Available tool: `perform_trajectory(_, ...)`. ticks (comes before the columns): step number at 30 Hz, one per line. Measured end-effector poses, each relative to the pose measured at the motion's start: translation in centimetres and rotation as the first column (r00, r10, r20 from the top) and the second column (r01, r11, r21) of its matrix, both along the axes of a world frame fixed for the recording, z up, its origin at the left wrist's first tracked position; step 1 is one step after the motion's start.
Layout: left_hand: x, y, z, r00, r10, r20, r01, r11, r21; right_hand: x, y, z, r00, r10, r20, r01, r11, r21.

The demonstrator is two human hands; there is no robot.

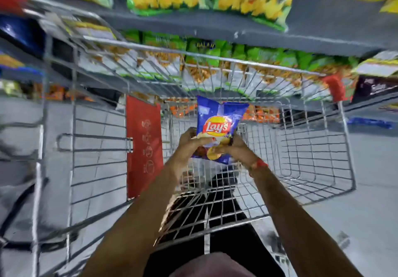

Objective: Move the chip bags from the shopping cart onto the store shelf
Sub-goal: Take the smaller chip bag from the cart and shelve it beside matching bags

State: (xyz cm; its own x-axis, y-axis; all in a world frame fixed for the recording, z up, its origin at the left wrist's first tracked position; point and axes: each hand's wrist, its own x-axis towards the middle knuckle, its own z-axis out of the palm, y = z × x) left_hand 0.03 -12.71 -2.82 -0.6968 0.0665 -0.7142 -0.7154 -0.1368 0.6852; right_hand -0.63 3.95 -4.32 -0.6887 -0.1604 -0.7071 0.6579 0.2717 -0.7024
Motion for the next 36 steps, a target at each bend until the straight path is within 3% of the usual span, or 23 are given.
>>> perform_trajectory(4, -1.8, -1.3, 7.2, 0.98, 0.028, -0.197, -0.044, 0.996, -0.075, -1.6, -1.6, 6.6, 0.986, -0.057, -0.155, 0.046, 0.996, -0.07)
perform_trajectory(8, -3.1, -2.7, 14.6, 0.949, 0.146, -0.28, -0.17, 0.984, -0.061, -3.8, -4.1, 15.1, 0.949, -0.017, -0.314, -0.019, 0.993, -0.114)
perform_trajectory(11, -4.0, -3.5, 21.1, 0.876, 0.254, -0.409, -0.307, 0.949, -0.069, -5.0, -5.9, 22.0, 0.898, -0.074, -0.434, -0.016, 0.979, -0.202)
perform_trajectory(19, -5.6, -6.3, 36.8, 0.631, 0.2, -0.749, -0.317, 0.948, -0.014, -7.3, -8.6, 36.4, 0.675, -0.14, -0.724, -0.074, 0.964, -0.255)
perform_trajectory(27, -8.2, -9.4, 47.8, 0.386, 0.118, -0.915, -0.203, 0.978, 0.041, -10.6, -10.2, 48.5, 0.442, -0.145, -0.885, -0.134, 0.965, -0.225)
perform_trajectory(36, -15.0, -12.7, 55.4, 0.225, 0.094, -0.97, -0.366, 0.931, 0.005, -16.6, -15.0, 56.3, 0.3, -0.148, -0.942, -0.076, 0.981, -0.179)
